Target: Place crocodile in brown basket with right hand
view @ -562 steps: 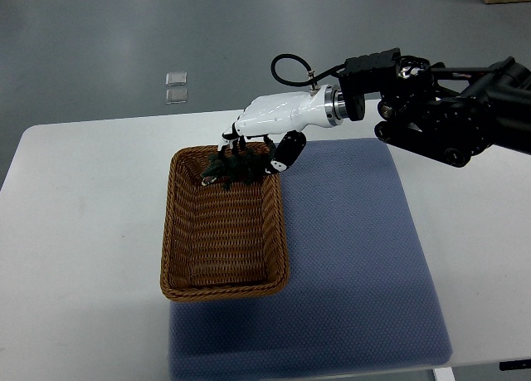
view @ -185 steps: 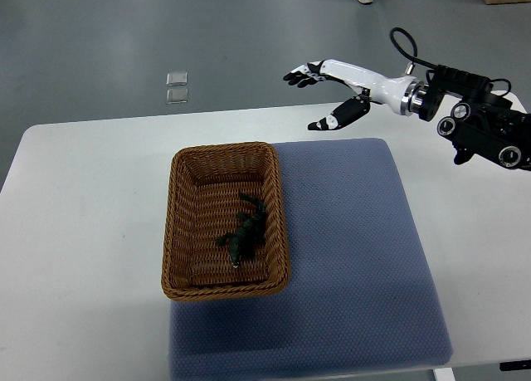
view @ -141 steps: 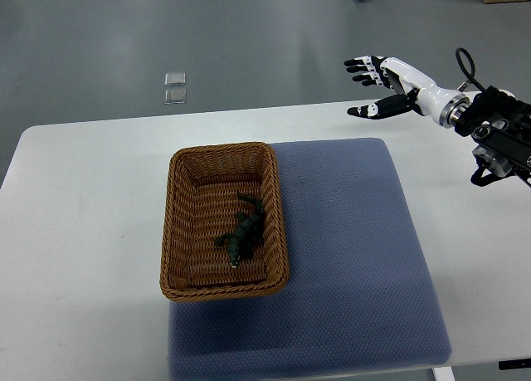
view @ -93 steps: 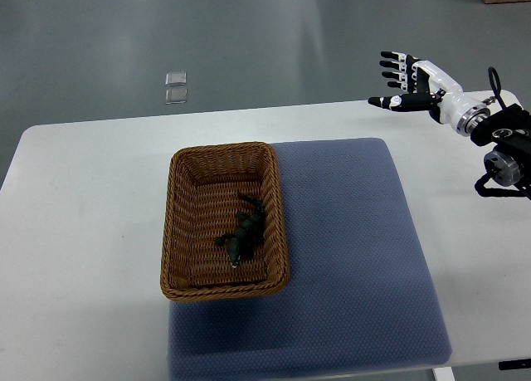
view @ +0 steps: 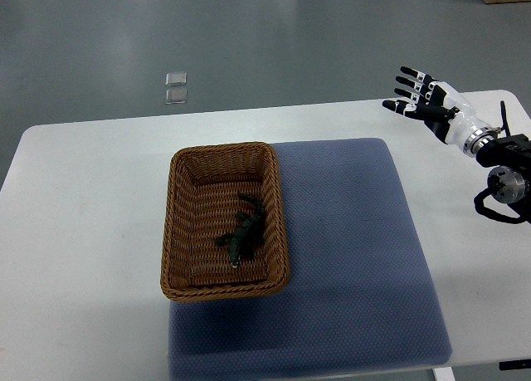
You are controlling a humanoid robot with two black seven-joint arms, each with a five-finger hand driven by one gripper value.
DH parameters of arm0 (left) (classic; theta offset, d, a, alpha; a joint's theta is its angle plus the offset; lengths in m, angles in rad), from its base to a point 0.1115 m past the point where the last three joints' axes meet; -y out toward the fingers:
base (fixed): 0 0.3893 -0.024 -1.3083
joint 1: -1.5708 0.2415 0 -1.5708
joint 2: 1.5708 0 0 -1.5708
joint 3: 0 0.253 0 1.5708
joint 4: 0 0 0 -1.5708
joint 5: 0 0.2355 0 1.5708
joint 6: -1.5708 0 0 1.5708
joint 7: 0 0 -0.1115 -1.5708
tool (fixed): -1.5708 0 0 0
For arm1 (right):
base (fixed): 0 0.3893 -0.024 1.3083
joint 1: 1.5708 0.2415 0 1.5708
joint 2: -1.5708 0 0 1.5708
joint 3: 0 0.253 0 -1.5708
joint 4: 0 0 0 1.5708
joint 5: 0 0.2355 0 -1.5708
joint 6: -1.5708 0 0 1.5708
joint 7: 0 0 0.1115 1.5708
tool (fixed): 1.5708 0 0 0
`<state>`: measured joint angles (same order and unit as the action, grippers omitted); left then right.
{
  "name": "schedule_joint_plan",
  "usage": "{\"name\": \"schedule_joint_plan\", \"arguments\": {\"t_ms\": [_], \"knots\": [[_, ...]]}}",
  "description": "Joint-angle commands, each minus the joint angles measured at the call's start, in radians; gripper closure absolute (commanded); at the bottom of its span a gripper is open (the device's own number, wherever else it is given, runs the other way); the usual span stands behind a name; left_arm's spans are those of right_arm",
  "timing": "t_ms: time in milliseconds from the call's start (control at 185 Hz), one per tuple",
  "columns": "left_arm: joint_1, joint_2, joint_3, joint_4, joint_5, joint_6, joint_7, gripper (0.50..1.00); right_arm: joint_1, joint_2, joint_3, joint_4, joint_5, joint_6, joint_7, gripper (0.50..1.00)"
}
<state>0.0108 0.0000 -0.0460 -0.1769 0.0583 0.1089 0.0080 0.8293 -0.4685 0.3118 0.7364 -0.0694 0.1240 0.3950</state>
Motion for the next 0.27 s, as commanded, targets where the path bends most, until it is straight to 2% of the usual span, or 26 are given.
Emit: {"name": "schedule_joint_plan", "arguments": {"t_ms": [0,265], "knots": [[0.000,0.000,0.000,-0.001,0.000,0.000,0.000,0.500,-0.001,0.001,0.000,0.000,0.010,0.002,0.004,0.572],[0.000,0.000,-0.002,-0.001,0.000,0.000,0.000,0.500,-0.004,0.007,0.000,0.000,0.010,0.006,0.011,0.572]]}}
